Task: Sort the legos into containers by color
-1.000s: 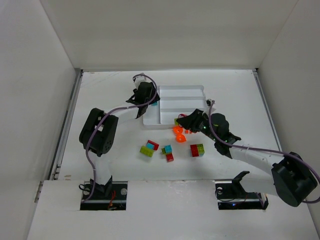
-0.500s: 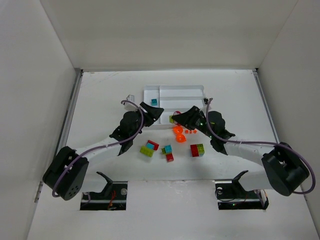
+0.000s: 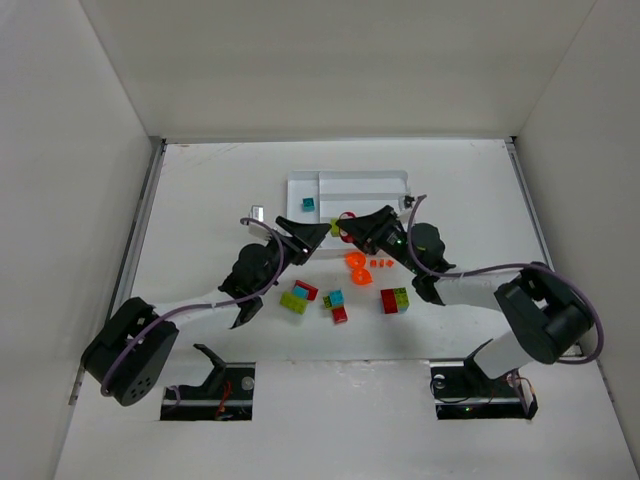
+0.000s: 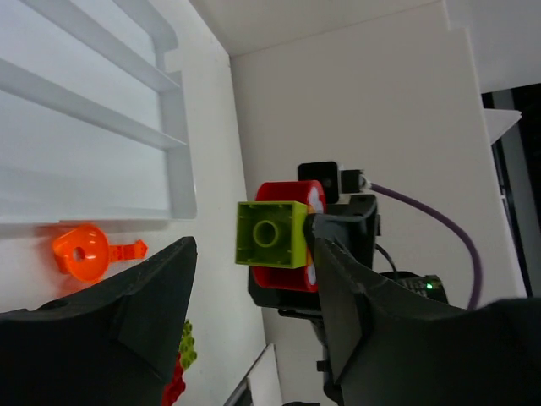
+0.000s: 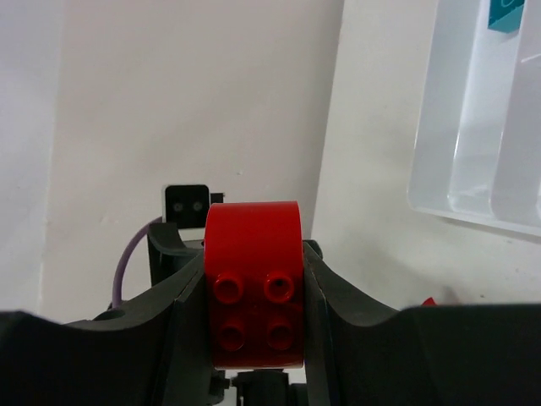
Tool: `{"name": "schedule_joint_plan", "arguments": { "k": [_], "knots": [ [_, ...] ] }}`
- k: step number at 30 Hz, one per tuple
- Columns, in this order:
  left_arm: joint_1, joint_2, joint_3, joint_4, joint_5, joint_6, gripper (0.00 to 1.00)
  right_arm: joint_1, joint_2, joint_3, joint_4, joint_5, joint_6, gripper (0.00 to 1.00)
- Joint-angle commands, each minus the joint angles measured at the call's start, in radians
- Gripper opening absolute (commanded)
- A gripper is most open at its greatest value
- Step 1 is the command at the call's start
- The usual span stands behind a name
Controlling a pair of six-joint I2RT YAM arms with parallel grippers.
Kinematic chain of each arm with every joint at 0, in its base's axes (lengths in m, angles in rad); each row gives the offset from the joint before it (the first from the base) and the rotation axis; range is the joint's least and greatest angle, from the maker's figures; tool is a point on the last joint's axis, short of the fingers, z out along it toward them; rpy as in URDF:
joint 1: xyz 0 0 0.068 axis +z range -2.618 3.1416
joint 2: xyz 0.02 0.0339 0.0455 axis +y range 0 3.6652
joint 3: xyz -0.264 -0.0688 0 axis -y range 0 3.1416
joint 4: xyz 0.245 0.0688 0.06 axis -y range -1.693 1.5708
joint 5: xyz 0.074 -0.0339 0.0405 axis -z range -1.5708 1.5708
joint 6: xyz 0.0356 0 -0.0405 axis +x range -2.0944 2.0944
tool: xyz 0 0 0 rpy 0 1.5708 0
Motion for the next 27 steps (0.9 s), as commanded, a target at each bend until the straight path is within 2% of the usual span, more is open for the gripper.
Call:
{"name": "schedule_joint_plan", "arguments": {
  "k": [1,6,11,27],
  "knots": [
    [-0.011,-0.026,-0.02,0.155,0.022,-0.047,0.55,0.003,0.04,0.024,0.166,0.0,0.082,0.29],
    [-0.015,-0.006,-0.038,0.231,0.019,-0.07,0.55,0.007,0.104,0.035,0.255,-0.014,0.139,0.28],
    [-0.015,0.015,-0.034,0.247,0.023,-0.078,0.5,0.012,0.124,0.03,0.326,-0.016,0.18,0.28],
    [-0.006,0.058,0.0,0.256,0.011,-0.056,0.48,0.036,0.173,0.044,0.355,-0.033,0.212,0.29]
  ]
}}
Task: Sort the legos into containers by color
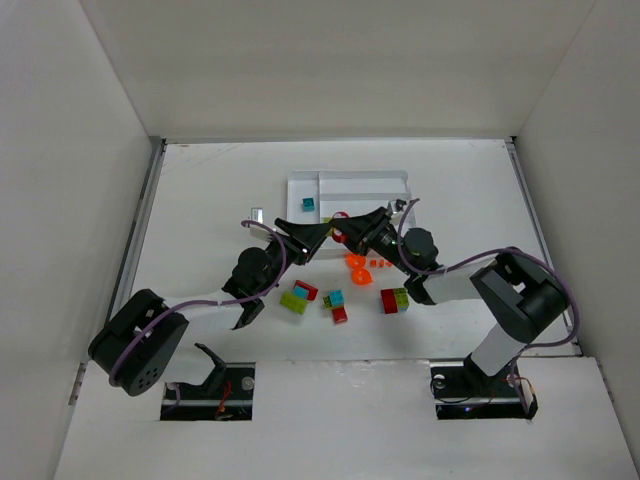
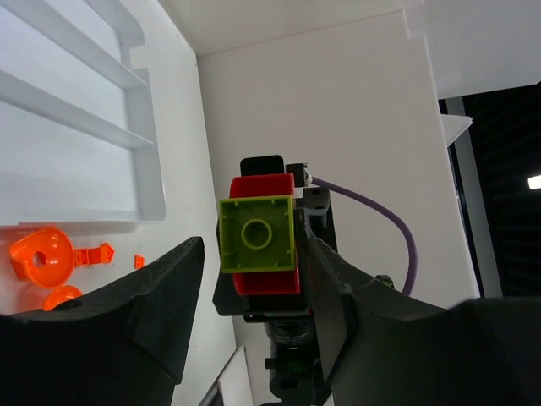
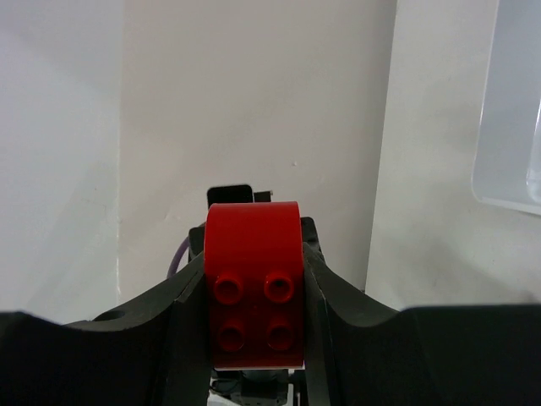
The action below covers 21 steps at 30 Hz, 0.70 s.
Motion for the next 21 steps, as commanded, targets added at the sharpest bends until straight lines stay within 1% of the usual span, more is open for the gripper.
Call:
{"name": "schedule_joint_plan", "arguments": {
  "k": [1,4,7,9,11,13,17,21],
  "knots": [
    [0.0,0.001,0.032,0.087,-0.001,0.022,0.47,0.017,0.017,0.041,0.101,-0.017,0.021,0.29],
    [-0.003,0.006,0.031,0.096,-0.005,0.027,0.4,0.023,0.024,0.043,0.104,-0.017,0.026,0.29],
    [-0.003,0.006,0.028,0.1,-0.005,0.029,0.28,0.023,0.026,0.038,0.104,-0.014,0.026,0.31],
    [-0.002,0.0,0.023,0.098,-0.008,0.032,0.23,0.022,0.026,0.032,0.104,-0.01,0.022,0.36],
    [-0.002,-0.012,0.02,0.087,-0.014,0.041,0.17,0.02,0.023,0.022,0.104,-0.002,0.019,0.44],
    [0.0,-0.022,0.015,0.086,-0.014,0.047,0.15,0.02,0.02,0.009,0.101,-0.002,0.015,0.5],
    [0.009,-0.026,0.006,0.08,-0.016,0.047,0.14,0.014,0.001,-0.021,0.098,0.001,0.009,0.6],
    [0.01,-0.02,0.002,0.077,-0.016,0.041,0.14,-0.006,-0.028,-0.047,0.089,0.006,-0.022,0.67]
  ]
}}
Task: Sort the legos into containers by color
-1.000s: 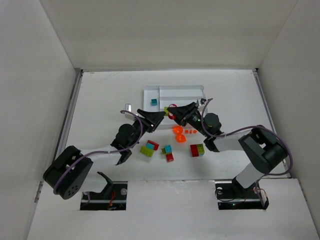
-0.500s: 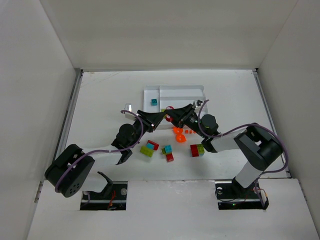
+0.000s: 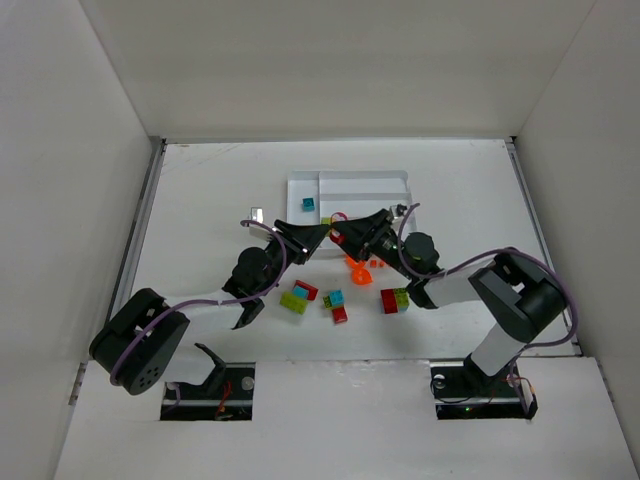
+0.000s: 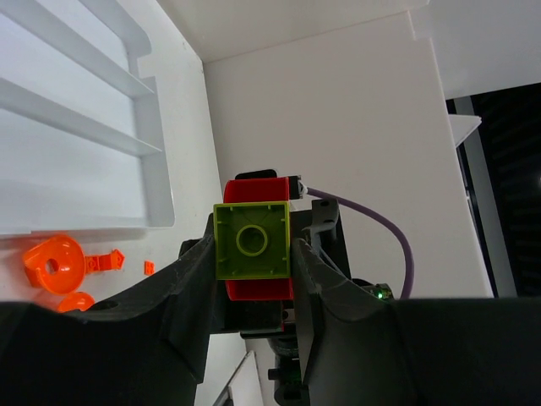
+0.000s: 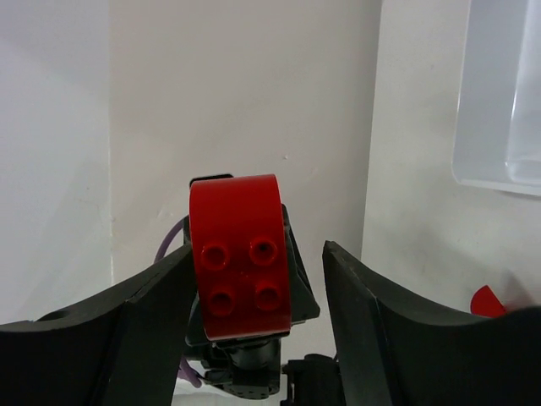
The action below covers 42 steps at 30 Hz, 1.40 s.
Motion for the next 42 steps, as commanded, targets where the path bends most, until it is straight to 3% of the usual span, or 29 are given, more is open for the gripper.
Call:
{"name": "schedule_joint_plan", "arguments": {
  "k": [1,6,15,21,25,33,36,42],
  "knots": [
    [0.007,-0.029,0.0,0.066,-0.008,0.011,0.14,-0.015,-0.049,-0.023,0.065,0.01,-0.039,0.67],
    [0.008,-0.033,-0.004,0.066,-0.009,0.011,0.14,-0.037,-0.064,-0.055,0.065,0.017,-0.06,0.63],
    [-0.004,-0.007,-0.003,0.066,-0.022,0.017,0.13,-0.041,-0.067,-0.049,0.073,0.003,-0.083,0.28],
    [0.033,-0.047,-0.041,0.029,-0.02,0.032,0.13,-0.119,-0.174,-0.089,0.001,-0.025,-0.152,0.24],
    [0.059,-0.084,-0.058,-0.02,-0.016,0.054,0.12,-0.167,-0.277,-0.106,-0.151,-0.031,-0.249,0.24],
    [0.076,-0.113,-0.044,-0.126,-0.011,0.124,0.12,-0.179,-0.444,0.006,-0.739,0.101,-0.621,0.25],
    [0.065,-0.112,-0.007,-0.183,-0.011,0.159,0.12,-0.14,-0.405,0.129,-0.959,0.213,-0.799,0.26],
    [0.062,-0.141,0.036,-0.276,-0.016,0.228,0.13,-0.071,-0.25,0.302,-1.064,0.285,-0.944,0.26]
  ]
}}
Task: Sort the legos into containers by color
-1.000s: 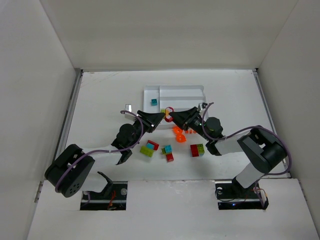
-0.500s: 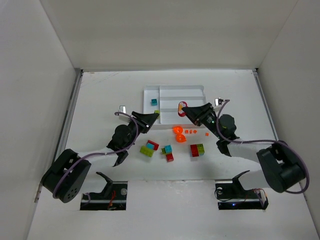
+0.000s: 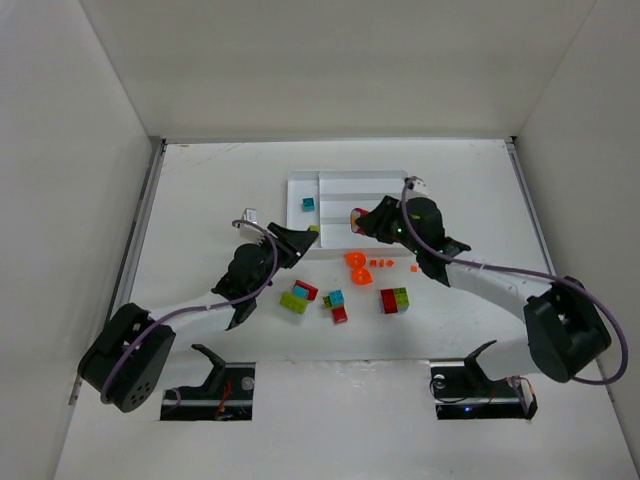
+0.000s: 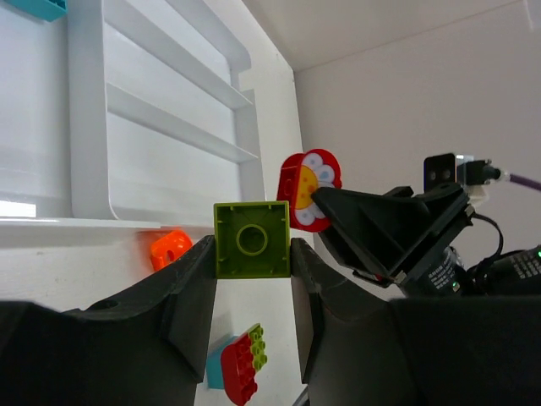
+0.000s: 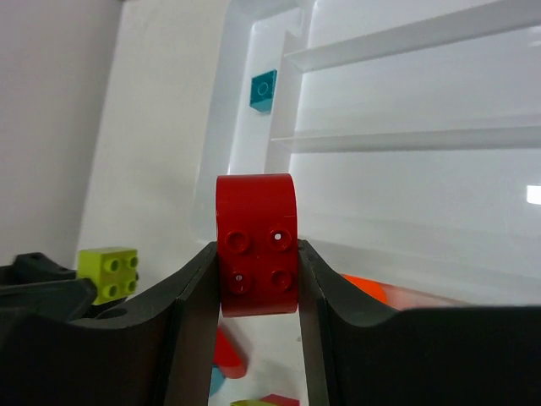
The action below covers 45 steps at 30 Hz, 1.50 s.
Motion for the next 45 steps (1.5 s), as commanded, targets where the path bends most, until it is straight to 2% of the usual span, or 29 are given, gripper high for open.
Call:
{"name": "schedule_joint_plan", "arguments": {
  "k": [1,8,16,28,31,37,41,45],
  "knots": [
    [-0.005,-0.052,0.054,-0.045,-0.009,0.075,0.13,0.032,0.084,0.117,-0.133,0.07,-0.157,0.26],
    [0.012,-0.069,0.126,-0.171,-0.023,0.147,0.13,0.017,0.354,0.405,-0.186,0.087,-0.229,0.26],
    [-0.009,-0.05,0.133,-0.177,-0.035,0.17,0.13,-0.012,0.634,0.738,-0.277,0.136,-0.292,0.27],
    [-0.036,0.022,0.119,-0.151,-0.037,0.162,0.14,-0.017,0.829,1.013,-0.361,0.216,-0.332,0.31],
    [-0.031,0.032,0.122,-0.141,-0.038,0.159,0.14,-0.017,0.853,1.044,-0.368,0.219,-0.341,0.33],
    [-0.039,0.055,0.139,-0.128,-0.047,0.162,0.14,-0.017,0.877,1.096,-0.369,0.21,-0.341,0.53],
    [-0.039,0.065,0.14,-0.128,-0.06,0.168,0.14,-0.017,0.814,1.035,-0.34,0.195,-0.329,0.6],
    [-0.032,0.092,0.171,-0.128,-0.063,0.182,0.14,-0.017,0.677,0.888,-0.27,0.205,-0.323,0.65]
  ]
}}
